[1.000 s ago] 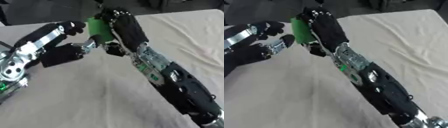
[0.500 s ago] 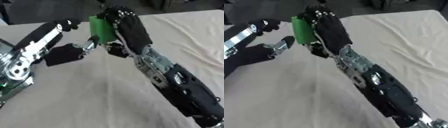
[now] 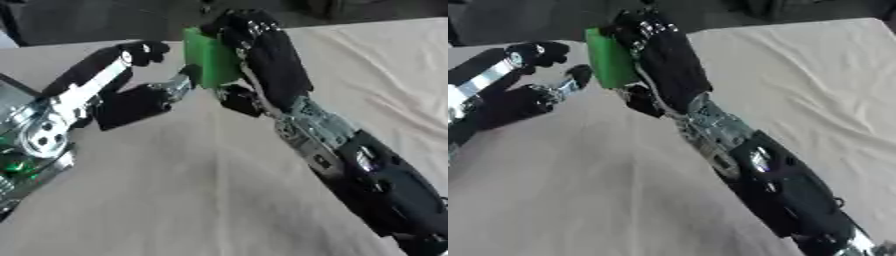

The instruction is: Pick up the objects with one hand, pass them to the other hand, and then place them into the box on the other side of the table.

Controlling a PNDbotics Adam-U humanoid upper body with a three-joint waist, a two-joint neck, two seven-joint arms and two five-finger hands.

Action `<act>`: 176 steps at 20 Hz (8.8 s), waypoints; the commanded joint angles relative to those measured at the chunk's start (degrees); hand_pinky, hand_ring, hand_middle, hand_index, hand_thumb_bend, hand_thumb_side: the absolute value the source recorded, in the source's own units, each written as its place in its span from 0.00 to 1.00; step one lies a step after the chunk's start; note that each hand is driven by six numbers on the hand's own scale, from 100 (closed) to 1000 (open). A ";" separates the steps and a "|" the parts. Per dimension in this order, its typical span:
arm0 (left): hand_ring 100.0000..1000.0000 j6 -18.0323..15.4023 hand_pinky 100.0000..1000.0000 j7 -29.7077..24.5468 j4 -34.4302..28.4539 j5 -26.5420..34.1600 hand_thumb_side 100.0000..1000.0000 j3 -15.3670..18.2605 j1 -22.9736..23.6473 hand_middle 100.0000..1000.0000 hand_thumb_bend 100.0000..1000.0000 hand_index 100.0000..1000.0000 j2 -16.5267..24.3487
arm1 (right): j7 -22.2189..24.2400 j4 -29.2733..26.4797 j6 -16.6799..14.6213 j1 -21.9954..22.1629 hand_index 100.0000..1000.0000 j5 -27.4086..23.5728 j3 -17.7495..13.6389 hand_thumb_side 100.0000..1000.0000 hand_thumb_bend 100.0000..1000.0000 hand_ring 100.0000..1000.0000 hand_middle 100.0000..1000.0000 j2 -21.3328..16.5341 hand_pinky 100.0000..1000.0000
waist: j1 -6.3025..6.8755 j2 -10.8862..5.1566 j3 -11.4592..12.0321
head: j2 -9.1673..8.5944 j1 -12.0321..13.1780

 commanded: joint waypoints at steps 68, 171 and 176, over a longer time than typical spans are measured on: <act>1.00 -6.99 1.00 0.53 11.00 -8.10 0.90 0.06 -1.12 0.85 0.25 0.94 -4.39 | -5.96 -5.41 -4.37 -0.40 0.62 1.82 1.38 0.00 0.00 0.57 0.47 -0.67 0.66 | -0.39 -0.18 -0.33 | -1.73 0.85; 0.66 -4.50 0.79 14.73 11.77 0.79 0.18 -0.95 -1.00 0.42 0.00 0.31 -4.52 | 11.67 -3.73 2.35 0.32 0.96 11.53 0.26 0.00 0.61 0.86 0.80 -2.03 0.90 | -0.64 -0.29 -1.00 | -2.42 3.11; 0.66 -4.80 0.79 15.77 12.22 1.18 0.18 -0.12 -0.12 0.42 0.00 0.31 -3.54 | 12.35 -3.89 2.90 0.52 0.97 11.58 -0.03 0.00 0.57 0.86 0.81 -2.42 0.90 | -0.57 -0.28 -1.08 | -2.33 3.22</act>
